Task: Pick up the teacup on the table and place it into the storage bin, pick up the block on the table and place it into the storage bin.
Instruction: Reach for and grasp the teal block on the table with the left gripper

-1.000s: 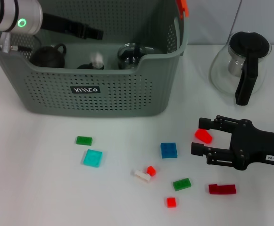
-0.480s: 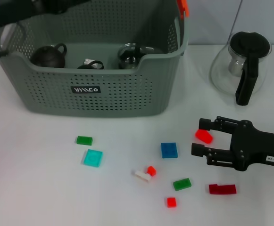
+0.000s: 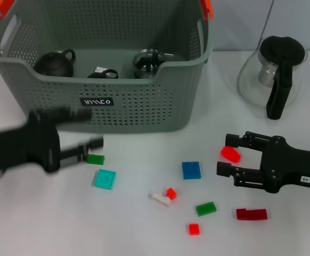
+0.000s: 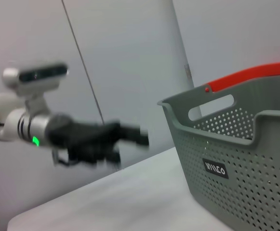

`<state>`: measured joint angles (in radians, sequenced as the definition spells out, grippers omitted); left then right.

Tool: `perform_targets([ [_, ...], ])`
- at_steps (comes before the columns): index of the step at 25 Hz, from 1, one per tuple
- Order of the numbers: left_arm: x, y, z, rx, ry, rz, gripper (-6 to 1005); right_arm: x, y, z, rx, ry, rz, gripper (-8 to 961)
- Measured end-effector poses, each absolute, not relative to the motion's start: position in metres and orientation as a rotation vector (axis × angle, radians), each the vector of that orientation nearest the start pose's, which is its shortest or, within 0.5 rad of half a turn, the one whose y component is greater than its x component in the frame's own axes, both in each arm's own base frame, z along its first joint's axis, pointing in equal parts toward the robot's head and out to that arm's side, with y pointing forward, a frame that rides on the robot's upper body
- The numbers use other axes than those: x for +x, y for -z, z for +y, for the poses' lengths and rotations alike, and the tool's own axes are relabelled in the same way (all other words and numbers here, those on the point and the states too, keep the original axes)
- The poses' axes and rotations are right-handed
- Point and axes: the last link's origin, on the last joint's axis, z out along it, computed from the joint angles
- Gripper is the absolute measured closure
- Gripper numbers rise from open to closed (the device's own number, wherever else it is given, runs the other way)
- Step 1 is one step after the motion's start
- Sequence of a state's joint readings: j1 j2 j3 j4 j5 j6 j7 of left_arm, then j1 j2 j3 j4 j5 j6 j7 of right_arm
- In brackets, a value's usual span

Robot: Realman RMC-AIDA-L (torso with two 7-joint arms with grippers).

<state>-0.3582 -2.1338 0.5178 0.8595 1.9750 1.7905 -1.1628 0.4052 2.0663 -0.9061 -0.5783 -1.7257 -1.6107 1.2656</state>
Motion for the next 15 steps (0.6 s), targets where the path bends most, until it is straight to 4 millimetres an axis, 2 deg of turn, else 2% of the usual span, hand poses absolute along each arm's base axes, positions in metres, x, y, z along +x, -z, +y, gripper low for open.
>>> perform_targets([
  [6,-0.306,-0.009,0.267,-2.663,0.61,-0.386,387,0.267,0.018,0.291,-2.74,-0.914,0.609,133],
  [10,-0.318,0.01,0.275,-2.627,0.524,-0.428,387,0.268,0.017,0.291,-2.737,-0.915,0.616,133],
  [15,-0.324,0.023,0.284,-2.599,0.455,-0.451,388,0.268,0.017,0.29,-2.737,-0.916,0.629,133],
])
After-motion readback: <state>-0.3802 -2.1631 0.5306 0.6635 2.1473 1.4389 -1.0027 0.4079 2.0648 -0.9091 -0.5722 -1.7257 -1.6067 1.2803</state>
